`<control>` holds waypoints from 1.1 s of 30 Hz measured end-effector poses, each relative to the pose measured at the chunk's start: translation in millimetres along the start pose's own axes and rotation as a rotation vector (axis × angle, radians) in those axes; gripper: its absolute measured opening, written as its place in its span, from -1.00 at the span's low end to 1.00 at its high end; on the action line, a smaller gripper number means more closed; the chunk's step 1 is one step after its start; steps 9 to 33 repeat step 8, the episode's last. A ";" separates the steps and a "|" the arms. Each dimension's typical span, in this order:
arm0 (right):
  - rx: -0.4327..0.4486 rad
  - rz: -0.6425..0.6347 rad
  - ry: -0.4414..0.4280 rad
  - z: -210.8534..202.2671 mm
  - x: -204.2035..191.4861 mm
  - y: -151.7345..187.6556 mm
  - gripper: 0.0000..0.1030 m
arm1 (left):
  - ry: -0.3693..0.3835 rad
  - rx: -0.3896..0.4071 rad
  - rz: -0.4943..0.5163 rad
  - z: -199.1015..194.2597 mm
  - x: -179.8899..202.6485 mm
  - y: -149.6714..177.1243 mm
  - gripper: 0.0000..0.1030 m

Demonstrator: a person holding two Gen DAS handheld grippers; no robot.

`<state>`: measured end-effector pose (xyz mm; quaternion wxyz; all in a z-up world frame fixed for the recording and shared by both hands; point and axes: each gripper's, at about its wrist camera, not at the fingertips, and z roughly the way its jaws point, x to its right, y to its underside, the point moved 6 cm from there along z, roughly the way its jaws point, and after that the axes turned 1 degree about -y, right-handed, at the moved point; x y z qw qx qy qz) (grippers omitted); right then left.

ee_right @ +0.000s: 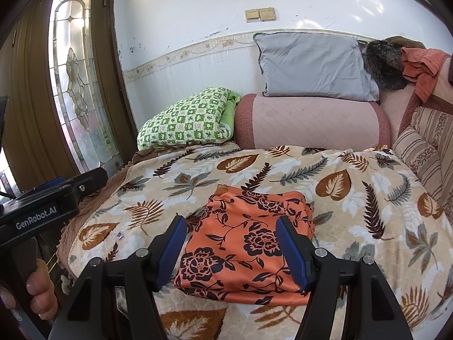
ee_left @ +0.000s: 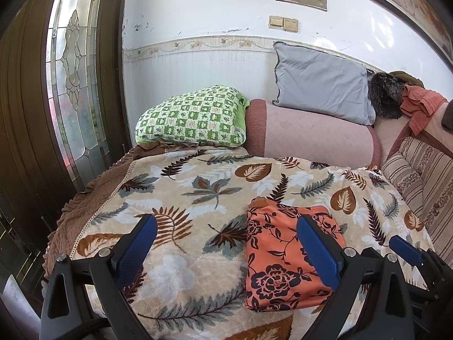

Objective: Fold small clothes

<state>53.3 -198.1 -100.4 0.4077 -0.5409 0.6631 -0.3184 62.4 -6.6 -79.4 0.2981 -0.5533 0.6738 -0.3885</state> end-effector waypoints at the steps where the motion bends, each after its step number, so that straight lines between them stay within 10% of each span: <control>1: -0.002 -0.001 -0.001 0.8 -0.5 -0.3 0.34 | 0.002 0.001 -0.003 0.4 -0.9 -0.4 0.91; 33: -0.021 0.002 -0.018 9.3 -7.5 -1.1 0.34 | 0.017 0.024 -0.031 4.1 -9.6 -3.8 0.91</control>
